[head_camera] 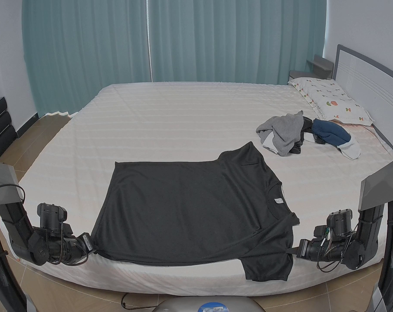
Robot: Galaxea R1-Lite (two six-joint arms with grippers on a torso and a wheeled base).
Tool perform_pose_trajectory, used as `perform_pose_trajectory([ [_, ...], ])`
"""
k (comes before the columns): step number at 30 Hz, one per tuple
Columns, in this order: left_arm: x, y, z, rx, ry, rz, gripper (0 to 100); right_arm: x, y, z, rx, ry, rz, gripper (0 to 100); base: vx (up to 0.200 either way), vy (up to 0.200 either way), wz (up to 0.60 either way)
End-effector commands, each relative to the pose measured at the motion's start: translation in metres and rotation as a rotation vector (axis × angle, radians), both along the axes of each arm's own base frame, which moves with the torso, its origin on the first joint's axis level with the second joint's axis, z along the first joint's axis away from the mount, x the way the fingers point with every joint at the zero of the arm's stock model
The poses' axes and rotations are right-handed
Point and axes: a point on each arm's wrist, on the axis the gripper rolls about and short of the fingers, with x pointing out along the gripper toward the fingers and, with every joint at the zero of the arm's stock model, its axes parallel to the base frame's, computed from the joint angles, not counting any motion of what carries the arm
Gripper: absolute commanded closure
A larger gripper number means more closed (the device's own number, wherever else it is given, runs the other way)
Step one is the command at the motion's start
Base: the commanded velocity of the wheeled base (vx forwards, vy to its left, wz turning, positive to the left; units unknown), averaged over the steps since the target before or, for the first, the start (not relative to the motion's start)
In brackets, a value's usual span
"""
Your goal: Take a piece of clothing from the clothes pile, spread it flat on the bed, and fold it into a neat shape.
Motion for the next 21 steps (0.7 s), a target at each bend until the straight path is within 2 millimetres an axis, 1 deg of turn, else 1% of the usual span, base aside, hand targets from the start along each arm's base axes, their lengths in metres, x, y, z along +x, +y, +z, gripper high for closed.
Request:
perform_pose_trajectory([
  [1,-0.001,0.000,0.000,0.009,-0.001,-0.002,100,-0.010,-0.010,0.010,-0.012,-0.008,-0.024,100,0.000,0.000,0.00],
  [3,-0.002,0.000,0.000,0.008,0.002,-0.001,100,-0.013,-0.014,0.013,-0.014,-0.013,-0.036,100,0.000,0.000,0.00],
  [4,-0.004,0.000,0.001,0.012,0.003,-0.004,100,-0.019,-0.017,0.018,-0.010,-0.017,-0.045,100,0.000,0.000,0.00],
  [5,-0.004,0.000,0.001,0.012,0.003,-0.004,100,-0.019,-0.017,0.018,-0.010,-0.017,-0.045,100,0.000,0.000,0.00],
  [6,-0.007,-0.001,0.001,0.023,0.006,-0.021,100,-0.026,-0.019,0.022,-0.010,-0.011,-0.045,100,0.000,0.000,0.00],
  [8,-0.012,-0.001,0.002,0.043,0.007,-0.048,100,-0.032,-0.018,0.024,-0.013,-0.004,-0.040,100,0.000,0.000,0.00],
  [9,-0.012,-0.001,0.002,0.045,0.007,-0.051,100,-0.032,-0.018,0.024,-0.013,-0.002,-0.039,100,0.000,0.000,0.00],
  [12,-0.023,-0.001,0.003,0.091,0.012,-0.101,100,-0.043,-0.020,0.023,-0.035,0.022,-0.023,100,0.000,0.000,0.00],
  [14,-0.025,-0.001,0.003,0.107,0.019,-0.097,100,-0.049,-0.020,0.023,-0.048,0.036,-0.010,100,0.000,0.000,0.00],
  [15,-0.025,-0.001,0.003,0.107,0.019,-0.097,100,-0.049,-0.020,0.023,-0.048,0.036,-0.010,100,0.000,0.000,0.00],
  [16,-0.026,-0.001,0.003,0.119,0.024,-0.092,100,-0.054,-0.020,0.023,-0.055,0.038,-0.001,100,0.000,0.000,0.00],
  [19,-0.030,-0.001,0.002,0.138,0.034,-0.105,100,-0.055,-0.021,0.024,-0.060,0.038,-0.005,100,0.000,0.000,0.00],
  [21,-0.036,-0.001,0.000,0.159,0.049,-0.138,100,-0.056,-0.021,0.025,-0.060,0.051,-0.007,100,0.000,0.000,0.00],
])
